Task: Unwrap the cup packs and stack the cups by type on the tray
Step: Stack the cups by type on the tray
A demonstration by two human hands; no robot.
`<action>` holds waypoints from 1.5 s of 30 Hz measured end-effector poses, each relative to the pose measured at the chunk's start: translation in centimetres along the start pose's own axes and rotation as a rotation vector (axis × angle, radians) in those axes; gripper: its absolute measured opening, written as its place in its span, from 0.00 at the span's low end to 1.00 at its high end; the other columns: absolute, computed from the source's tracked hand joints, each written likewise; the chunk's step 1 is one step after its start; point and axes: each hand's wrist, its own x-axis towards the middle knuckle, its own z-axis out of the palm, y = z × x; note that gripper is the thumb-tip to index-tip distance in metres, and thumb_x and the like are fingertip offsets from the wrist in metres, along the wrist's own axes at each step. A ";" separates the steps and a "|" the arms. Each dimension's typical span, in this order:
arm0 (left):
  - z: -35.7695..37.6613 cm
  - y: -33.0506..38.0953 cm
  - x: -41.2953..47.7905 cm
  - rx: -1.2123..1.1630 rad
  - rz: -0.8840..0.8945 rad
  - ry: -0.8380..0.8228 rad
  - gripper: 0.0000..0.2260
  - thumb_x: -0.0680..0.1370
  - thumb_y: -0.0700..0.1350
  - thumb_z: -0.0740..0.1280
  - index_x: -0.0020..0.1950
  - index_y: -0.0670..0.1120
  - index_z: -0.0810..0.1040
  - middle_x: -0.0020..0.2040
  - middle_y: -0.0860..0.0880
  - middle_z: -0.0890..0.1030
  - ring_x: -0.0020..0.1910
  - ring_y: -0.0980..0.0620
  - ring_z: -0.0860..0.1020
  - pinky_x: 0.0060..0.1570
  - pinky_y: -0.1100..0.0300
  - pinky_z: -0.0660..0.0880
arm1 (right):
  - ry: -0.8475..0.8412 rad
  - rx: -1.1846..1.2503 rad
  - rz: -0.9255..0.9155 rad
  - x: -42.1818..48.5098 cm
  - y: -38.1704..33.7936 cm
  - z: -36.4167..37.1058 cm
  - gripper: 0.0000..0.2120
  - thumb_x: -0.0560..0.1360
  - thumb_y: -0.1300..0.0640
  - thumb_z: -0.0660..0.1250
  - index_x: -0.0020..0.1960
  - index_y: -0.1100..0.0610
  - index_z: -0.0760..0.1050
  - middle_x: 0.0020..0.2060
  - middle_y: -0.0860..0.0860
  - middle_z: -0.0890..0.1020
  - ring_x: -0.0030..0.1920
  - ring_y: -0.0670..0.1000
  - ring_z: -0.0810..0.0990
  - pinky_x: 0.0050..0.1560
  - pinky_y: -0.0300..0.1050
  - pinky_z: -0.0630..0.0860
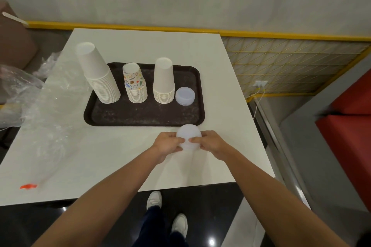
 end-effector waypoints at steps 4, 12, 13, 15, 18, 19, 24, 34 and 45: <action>-0.4 0.7 -0.4 -0.070 0.038 -0.018 0.14 0.75 0.35 0.68 0.60 0.35 0.76 0.56 0.41 0.80 0.56 0.43 0.79 0.54 0.54 0.78 | -0.028 0.099 -0.018 0.0 -1.3 -0.1 0.21 0.69 0.59 0.74 0.59 0.64 0.74 0.57 0.56 0.79 0.57 0.55 0.78 0.60 0.49 0.77; -1.2 4.4 -0.1 -0.138 0.122 -0.036 0.14 0.76 0.40 0.68 0.61 0.44 0.75 0.56 0.47 0.79 0.55 0.47 0.79 0.53 0.56 0.78 | -0.016 0.275 -0.054 0.7 -4.8 -0.7 0.22 0.70 0.61 0.72 0.61 0.58 0.69 0.57 0.54 0.78 0.56 0.53 0.78 0.46 0.41 0.76; -1.3 4.9 0.0 -0.128 0.117 -0.031 0.14 0.76 0.43 0.68 0.61 0.46 0.75 0.56 0.48 0.78 0.54 0.47 0.79 0.52 0.57 0.78 | -0.016 0.294 -0.061 0.9 -5.3 -0.8 0.21 0.71 0.61 0.72 0.61 0.58 0.69 0.56 0.54 0.78 0.56 0.53 0.78 0.47 0.41 0.76; -1.5 6.0 0.4 -0.109 0.102 -0.024 0.14 0.75 0.46 0.69 0.60 0.50 0.74 0.57 0.50 0.76 0.55 0.47 0.78 0.49 0.57 0.77 | -0.013 0.329 -0.078 1.3 -6.2 -1.2 0.21 0.72 0.61 0.72 0.62 0.58 0.68 0.54 0.53 0.78 0.54 0.52 0.78 0.47 0.41 0.77; -1.5 7.3 1.0 -0.170 0.080 -0.055 0.17 0.75 0.46 0.69 0.62 0.49 0.72 0.59 0.48 0.76 0.53 0.44 0.79 0.47 0.56 0.79 | -0.006 0.392 -0.100 2.1 -7.4 -1.3 0.24 0.72 0.59 0.72 0.65 0.60 0.68 0.57 0.55 0.78 0.55 0.53 0.79 0.47 0.41 0.78; -1.4 7.7 1.4 -0.197 0.080 -0.065 0.18 0.75 0.46 0.69 0.64 0.48 0.71 0.57 0.47 0.77 0.53 0.44 0.80 0.46 0.57 0.79 | 0.002 0.402 -0.104 2.6 -7.8 -1.3 0.25 0.72 0.58 0.72 0.66 0.60 0.68 0.59 0.55 0.78 0.56 0.53 0.79 0.47 0.40 0.78; -1.4 9.1 3.4 -0.165 0.135 -0.006 0.25 0.74 0.46 0.72 0.68 0.47 0.68 0.51 0.49 0.77 0.51 0.48 0.80 0.47 0.59 0.79 | 0.139 0.478 -0.112 4.8 -9.8 -1.5 0.26 0.72 0.57 0.72 0.67 0.61 0.69 0.61 0.55 0.76 0.59 0.54 0.77 0.46 0.39 0.79; -3.7 9.0 5.8 0.389 0.285 0.123 0.19 0.75 0.47 0.69 0.65 0.47 0.73 0.59 0.48 0.79 0.56 0.51 0.78 0.54 0.62 0.72 | 0.250 0.467 -0.030 10.5 -12.7 -2.3 0.26 0.71 0.56 0.73 0.66 0.62 0.70 0.61 0.56 0.75 0.62 0.57 0.74 0.58 0.48 0.76; -2.2 9.0 7.5 0.372 0.131 -0.061 0.27 0.77 0.49 0.66 0.74 0.44 0.62 0.66 0.46 0.73 0.62 0.47 0.75 0.64 0.51 0.72 | 0.302 0.229 0.049 12.6 -12.4 -1.9 0.26 0.73 0.53 0.71 0.66 0.63 0.69 0.64 0.58 0.73 0.63 0.58 0.73 0.57 0.48 0.77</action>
